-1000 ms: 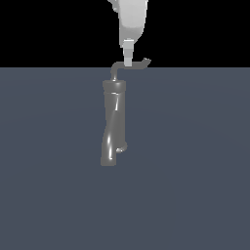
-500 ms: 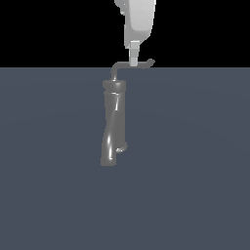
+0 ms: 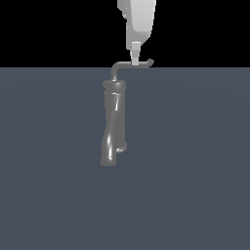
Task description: Turn on the faucet by rotating a designated handle.
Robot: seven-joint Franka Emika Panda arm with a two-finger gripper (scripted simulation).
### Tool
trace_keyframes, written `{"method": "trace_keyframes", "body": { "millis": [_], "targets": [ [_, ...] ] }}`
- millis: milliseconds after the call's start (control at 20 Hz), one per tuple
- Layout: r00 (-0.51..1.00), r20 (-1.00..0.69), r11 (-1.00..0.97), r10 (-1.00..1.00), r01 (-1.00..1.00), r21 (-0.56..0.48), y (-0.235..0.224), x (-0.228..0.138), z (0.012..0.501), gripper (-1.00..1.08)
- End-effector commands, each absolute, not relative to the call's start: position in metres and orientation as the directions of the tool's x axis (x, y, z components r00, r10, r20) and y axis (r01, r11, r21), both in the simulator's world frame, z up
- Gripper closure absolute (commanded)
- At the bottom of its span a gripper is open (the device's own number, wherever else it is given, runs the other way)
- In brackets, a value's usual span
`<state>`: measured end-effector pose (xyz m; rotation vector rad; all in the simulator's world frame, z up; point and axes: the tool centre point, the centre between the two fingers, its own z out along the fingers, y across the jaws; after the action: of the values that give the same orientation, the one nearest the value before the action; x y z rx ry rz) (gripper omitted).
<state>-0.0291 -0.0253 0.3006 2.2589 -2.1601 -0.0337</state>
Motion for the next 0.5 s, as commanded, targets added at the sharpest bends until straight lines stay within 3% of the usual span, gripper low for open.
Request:
{"method": "trace_keyframes", "body": {
  "millis": [0,450],
  "targets": [
    [0.023,-0.002,-0.023,-1.0,-1.0,0.001,-0.04,-0.01,0.3,1.08],
    [0.003,-0.001,-0.003,-1.0,-1.0,0.001,-0.053,0.017,0.3,1.08]
  ]
}}
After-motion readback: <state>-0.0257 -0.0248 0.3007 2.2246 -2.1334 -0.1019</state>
